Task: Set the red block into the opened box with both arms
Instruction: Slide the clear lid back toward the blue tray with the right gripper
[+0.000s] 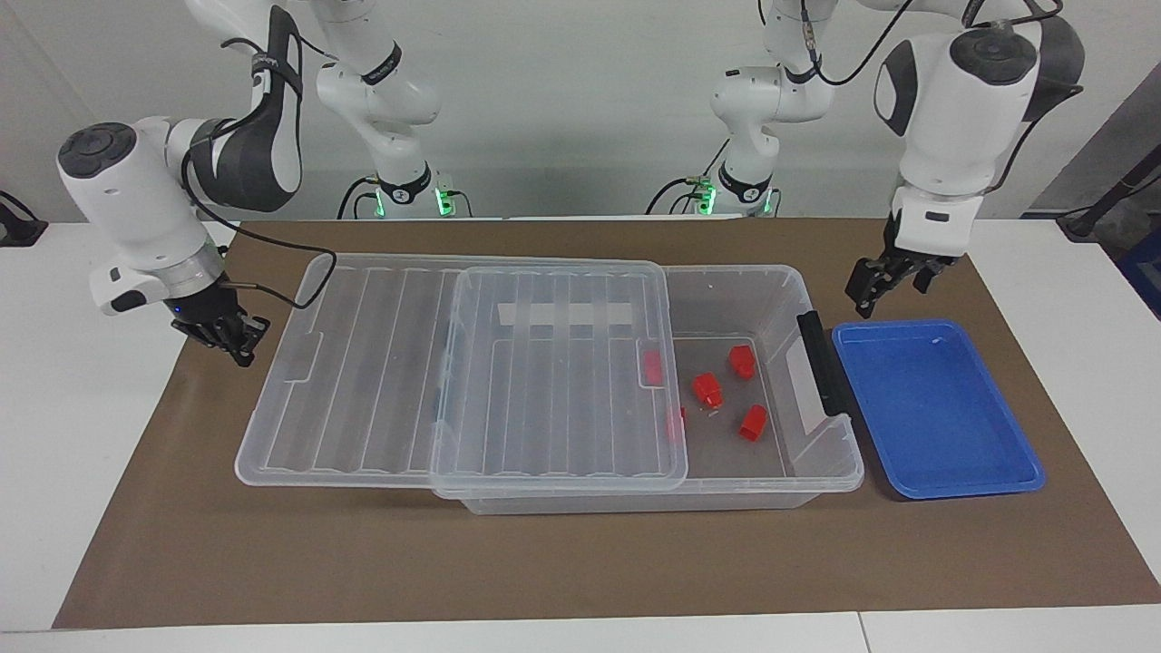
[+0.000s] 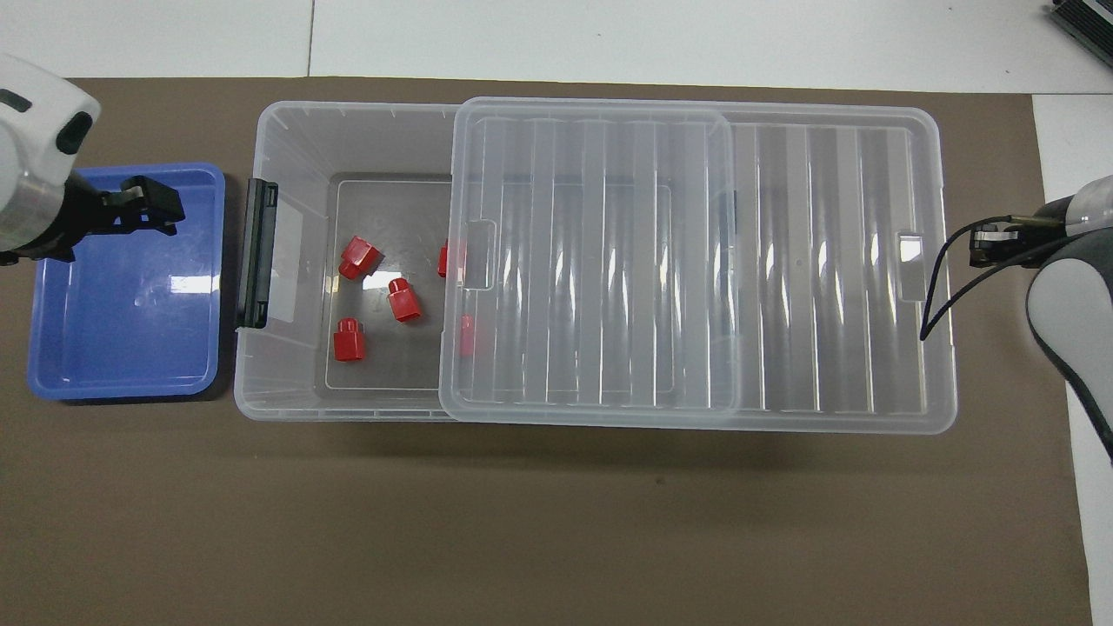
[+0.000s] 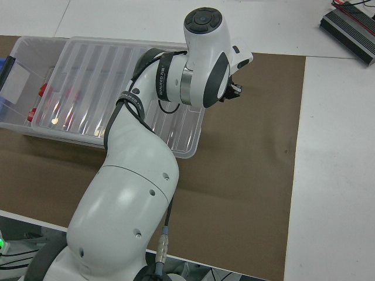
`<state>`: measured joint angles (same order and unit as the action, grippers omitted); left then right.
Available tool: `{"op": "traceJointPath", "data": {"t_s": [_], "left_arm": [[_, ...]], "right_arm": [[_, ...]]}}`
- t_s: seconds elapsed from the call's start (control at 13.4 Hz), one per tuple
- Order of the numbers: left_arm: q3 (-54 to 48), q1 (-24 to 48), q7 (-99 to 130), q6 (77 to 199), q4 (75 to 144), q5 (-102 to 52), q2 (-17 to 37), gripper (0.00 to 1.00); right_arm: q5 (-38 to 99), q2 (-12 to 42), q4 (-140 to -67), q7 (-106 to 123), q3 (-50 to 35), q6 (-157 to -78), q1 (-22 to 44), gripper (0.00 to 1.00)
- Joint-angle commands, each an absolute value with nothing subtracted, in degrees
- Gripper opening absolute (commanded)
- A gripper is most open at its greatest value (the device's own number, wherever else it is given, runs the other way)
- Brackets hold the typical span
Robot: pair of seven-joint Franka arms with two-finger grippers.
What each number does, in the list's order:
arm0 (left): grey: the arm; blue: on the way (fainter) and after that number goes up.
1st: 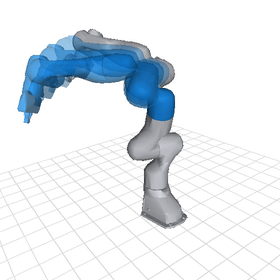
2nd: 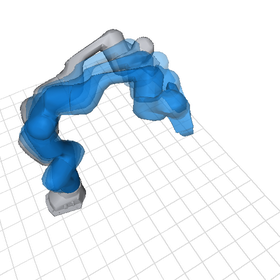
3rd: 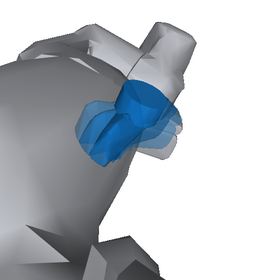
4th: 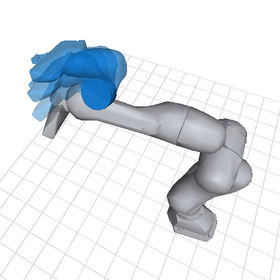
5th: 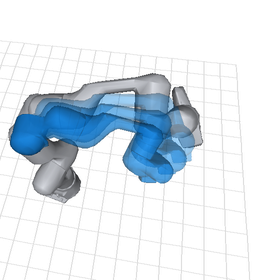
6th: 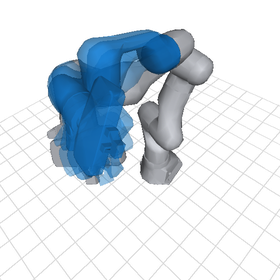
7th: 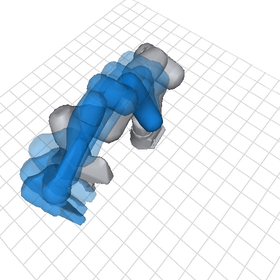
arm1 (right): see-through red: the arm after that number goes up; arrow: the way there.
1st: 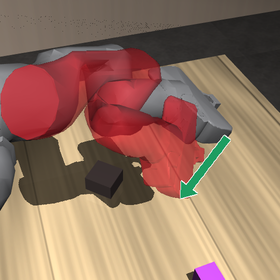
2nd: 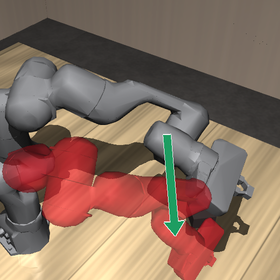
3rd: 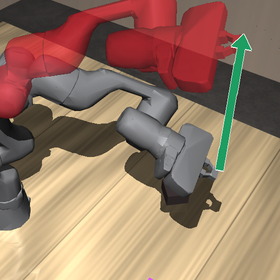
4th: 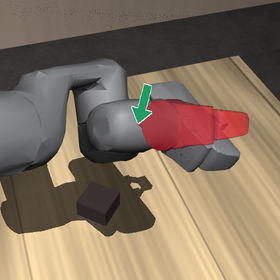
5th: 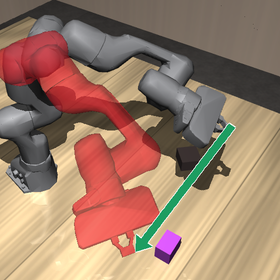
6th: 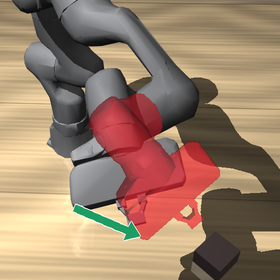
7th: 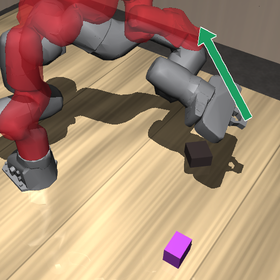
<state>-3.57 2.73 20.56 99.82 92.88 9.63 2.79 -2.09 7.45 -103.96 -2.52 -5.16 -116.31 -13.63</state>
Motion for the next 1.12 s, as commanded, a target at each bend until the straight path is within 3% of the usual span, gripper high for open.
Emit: {"op": "traceJointPath", "data": {"t_s": [0.0,1.04], "left_arm": [[-4.04,1.06,11.55,95.73,93.25,8.61,1.23,1.0],[-4.31,0.96,9.49,96.84,94.48,6.24,-1.23,1.0]], "right_arm": [[-0.97,7.29,-104.85,-0.97,-5.62,-117.25,-13.62,0.0],[0.78,6.86,-104.85,-1.58,-5.71,-113.29,0.52,0.0]]}}
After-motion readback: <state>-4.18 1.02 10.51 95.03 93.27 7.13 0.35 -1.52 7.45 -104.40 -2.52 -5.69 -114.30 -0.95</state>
